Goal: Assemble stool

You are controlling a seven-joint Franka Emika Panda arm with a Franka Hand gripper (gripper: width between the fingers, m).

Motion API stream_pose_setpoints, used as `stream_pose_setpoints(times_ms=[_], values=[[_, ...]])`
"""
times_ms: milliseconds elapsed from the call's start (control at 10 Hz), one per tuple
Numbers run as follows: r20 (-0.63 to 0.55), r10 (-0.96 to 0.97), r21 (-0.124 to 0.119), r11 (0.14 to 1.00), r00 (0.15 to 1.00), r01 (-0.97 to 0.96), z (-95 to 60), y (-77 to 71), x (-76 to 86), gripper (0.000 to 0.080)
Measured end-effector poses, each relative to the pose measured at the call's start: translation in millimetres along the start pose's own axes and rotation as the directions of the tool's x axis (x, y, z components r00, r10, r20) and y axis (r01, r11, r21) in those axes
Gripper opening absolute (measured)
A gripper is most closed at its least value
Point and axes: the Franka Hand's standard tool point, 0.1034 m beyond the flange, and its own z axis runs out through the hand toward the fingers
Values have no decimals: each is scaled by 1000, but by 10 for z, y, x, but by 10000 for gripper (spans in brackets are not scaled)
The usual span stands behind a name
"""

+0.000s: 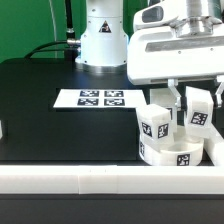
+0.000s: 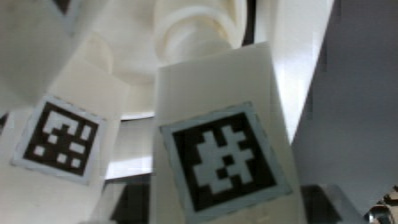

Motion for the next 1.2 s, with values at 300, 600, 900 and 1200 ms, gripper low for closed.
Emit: stream_pose_setpoints(times_ms=[300, 600, 900, 1200], values=[[-8, -6, 0, 1000, 1000, 6, 19, -16, -30, 327], [-17, -8, 0, 1000, 1000, 8, 22, -18, -30, 327], [4, -9, -2, 1000, 1000, 9, 39, -14, -57, 404], [17, -16, -1, 1000, 1000, 16, 23, -7, -47, 586]])
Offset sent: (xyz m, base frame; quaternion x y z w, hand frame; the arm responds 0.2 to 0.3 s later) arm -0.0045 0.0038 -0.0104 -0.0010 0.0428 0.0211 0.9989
